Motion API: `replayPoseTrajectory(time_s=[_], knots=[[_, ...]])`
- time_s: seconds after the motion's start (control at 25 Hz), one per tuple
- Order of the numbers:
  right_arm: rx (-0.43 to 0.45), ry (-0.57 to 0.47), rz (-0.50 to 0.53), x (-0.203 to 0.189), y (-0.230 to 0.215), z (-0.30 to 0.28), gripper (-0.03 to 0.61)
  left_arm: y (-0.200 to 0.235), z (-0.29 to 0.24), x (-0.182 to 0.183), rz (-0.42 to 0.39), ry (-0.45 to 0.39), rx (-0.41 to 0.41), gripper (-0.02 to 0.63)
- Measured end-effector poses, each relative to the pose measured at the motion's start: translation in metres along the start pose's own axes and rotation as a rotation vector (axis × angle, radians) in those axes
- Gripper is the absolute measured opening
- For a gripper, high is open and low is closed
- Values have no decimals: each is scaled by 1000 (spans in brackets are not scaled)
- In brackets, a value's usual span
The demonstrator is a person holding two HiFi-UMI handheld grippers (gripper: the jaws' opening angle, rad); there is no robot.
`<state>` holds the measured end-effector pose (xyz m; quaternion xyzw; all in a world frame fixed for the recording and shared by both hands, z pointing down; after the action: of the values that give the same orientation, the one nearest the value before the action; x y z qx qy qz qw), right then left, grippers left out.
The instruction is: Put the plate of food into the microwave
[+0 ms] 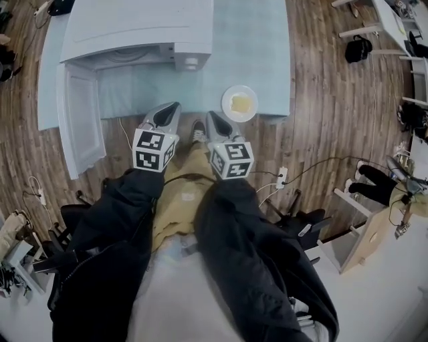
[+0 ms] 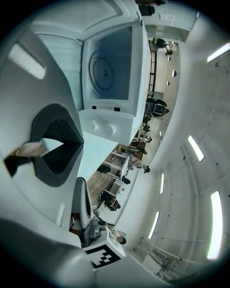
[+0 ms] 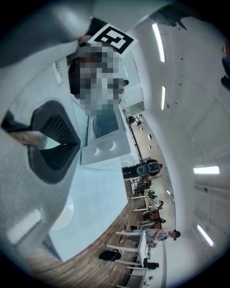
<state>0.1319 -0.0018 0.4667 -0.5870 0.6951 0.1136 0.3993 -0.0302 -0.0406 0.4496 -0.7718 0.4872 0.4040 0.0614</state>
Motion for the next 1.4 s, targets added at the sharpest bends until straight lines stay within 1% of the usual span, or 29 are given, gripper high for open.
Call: replayPoseTrajectory(time_s=[0.08,0.2,0.44,0.6,0.8,0.88,0.96,1.2,1.4], knots=[[-1,32,-22,-9,-17,-2,0,-5,-14,-8,34,32,6,-3],[-11,71,-63,-21,-41,-4,0,-14,-33,-18,63,81,3,-3],[-31,133,-140,-48,-80,-12,2,-26,-63,-35,87,154,-1,-3],[-50,165,-205,-68,-102,-14,2,-33,-73,-46,102,191,0,-3],[-73,209,-264,-89,-125,-17,3,-38,-85,-53,118,223,10,-3],[-76,226,-280,-96,-131,-18,23,-41,-89,-55,121,233,12,-3],[-79,238,-301,-101,-136,-18,28,-44,-93,-57,124,242,11,-3],[-106,255,-433,-120,-157,-15,57,-54,-103,-63,137,263,13,-3],[-109,259,-489,-129,-171,-14,63,-57,-109,-63,140,266,19,-3]])
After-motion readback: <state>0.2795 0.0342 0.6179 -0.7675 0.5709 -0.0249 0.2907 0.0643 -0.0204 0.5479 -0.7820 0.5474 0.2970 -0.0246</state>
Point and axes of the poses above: the fingertips, and each gripper's own axes: z backward along the fingers, y to its left, x out of its top, the point moved 8 cm from there along z, backward along the fingers, and after that the axes turned 8 degrees about y, right-handed, at the moved point
